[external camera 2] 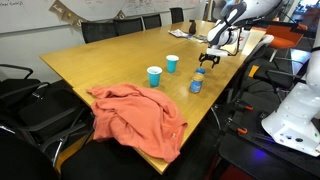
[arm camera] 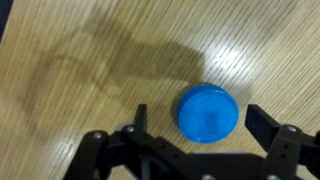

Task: Take the blue lid from the table and put it on the peanut butter bottle

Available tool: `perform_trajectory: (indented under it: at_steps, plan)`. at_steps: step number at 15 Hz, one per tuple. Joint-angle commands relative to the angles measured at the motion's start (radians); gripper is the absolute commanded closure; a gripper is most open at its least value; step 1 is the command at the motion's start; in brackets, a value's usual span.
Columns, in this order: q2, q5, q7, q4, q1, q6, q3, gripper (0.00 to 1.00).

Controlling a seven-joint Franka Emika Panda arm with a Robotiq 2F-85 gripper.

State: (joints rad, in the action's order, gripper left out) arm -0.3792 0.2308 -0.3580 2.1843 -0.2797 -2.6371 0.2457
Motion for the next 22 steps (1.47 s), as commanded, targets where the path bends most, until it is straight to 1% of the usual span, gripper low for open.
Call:
perform_trajectory:
  at_steps: [1, 8, 18, 19, 20, 21, 22]
  plan:
    - [-0.07, 0.046, 0.002, -0.066, 0.0, -0.02, -0.009, 0.0]
    - [-0.154, 0.069, -0.001, -0.14, -0.001, -0.02, -0.017, 0.0]
    - [-0.221, 0.056, -0.012, -0.205, 0.011, -0.017, -0.012, 0.0]
    - [-0.224, 0.055, -0.01, -0.208, 0.011, -0.018, -0.013, 0.25]
    - [-0.227, 0.054, -0.009, -0.21, 0.012, -0.02, -0.013, 0.28]
    - [-0.229, 0.054, -0.009, -0.211, 0.013, -0.02, -0.012, 0.34]
    - [-0.23, 0.054, -0.009, -0.214, 0.013, -0.019, -0.012, 0.43]
